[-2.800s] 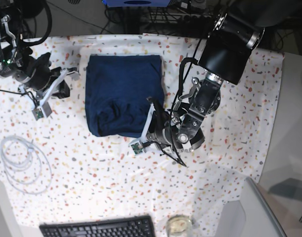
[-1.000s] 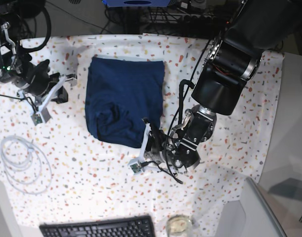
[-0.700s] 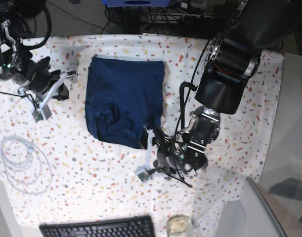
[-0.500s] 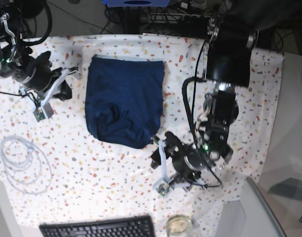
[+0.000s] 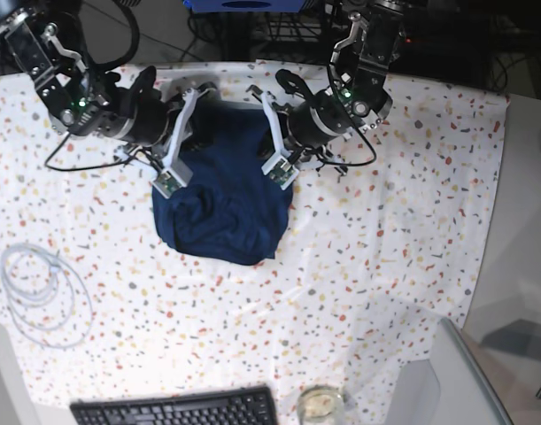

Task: Layout the t-shirt on the table in an organized manner, then fold the t-shirt properly

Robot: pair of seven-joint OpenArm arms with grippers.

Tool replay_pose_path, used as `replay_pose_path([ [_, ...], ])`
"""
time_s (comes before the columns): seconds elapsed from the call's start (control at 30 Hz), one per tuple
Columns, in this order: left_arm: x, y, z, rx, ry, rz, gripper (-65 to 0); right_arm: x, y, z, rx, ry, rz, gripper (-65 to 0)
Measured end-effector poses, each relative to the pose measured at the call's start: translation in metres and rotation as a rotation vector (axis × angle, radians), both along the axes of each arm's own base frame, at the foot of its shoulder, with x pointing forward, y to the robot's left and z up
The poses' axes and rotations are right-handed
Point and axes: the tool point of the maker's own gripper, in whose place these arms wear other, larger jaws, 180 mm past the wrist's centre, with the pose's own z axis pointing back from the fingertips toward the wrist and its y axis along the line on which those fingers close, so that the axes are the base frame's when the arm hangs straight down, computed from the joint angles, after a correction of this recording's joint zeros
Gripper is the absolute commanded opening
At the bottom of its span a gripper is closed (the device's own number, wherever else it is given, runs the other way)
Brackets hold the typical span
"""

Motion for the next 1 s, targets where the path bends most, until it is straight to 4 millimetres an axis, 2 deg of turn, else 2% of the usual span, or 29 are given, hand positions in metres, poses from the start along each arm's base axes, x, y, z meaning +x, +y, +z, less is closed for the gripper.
replay_pose_path([
  [0.07,-0.003,0.006,-0.009,0.011,0.023,0.007,-65.0,0.001,0.001,-0.012,0.017,-0.002,-0.013,-65.0],
  [0.17,-0.010,0.010,-0.021,0.022,0.056,0.024,-65.0,-0.006,-0.015,-0.045,-0.016,0.038,-0.053,-65.0],
  [0.23,-0.012,0.008,-0.021,0.019,0.058,0.022,-65.0,-0.014,-0.025,-0.057,-0.043,0.062,-0.068,-65.0],
  [0.33,-0.004,0.006,-0.004,0.016,0.010,0.016,-65.0,-0.008,-0.023,-0.048,-0.033,0.033,-0.060,-65.0],
  [0.43,0.017,0.009,0.032,-0.005,-0.095,0.034,-65.0,0.003,-0.022,-0.020,-0.008,-0.046,-0.030,-65.0],
  [0.53,0.036,0.034,0.069,-0.011,-0.206,0.120,-65.0,0.007,-0.035,-0.006,-0.018,-0.086,-0.049,-65.0],
  [0.6,0.029,0.048,0.078,0.010,-0.228,0.153,-65.0,0.002,-0.049,-0.004,-0.025,-0.078,-0.093,-65.0],
  [0.67,0.006,0.053,0.064,0.035,-0.177,0.153,-65.0,-0.001,-0.070,-0.004,-0.047,-0.073,-0.153,-65.0],
  [0.77,-0.045,0.052,0.040,0.040,-0.061,0.113,-65.0,-0.014,-0.112,0.007,-0.118,-0.093,-0.176,-65.0],
  [0.83,-0.076,0.062,0.033,0.056,-0.035,0.086,-65.0,-0.040,-0.137,0.011,-0.192,-0.068,-0.150,-65.0],
  [0.9,-0.106,0.076,0.026,0.094,0.014,0.091,-65.0,-0.071,-0.148,0.012,-0.223,-0.014,-0.131,-65.0],
  [1.0,-0.162,0.069,0.026,0.072,0.110,0.052,-65.0,-0.130,-0.157,0.013,-0.237,0.100,-0.108,-65.0],
])
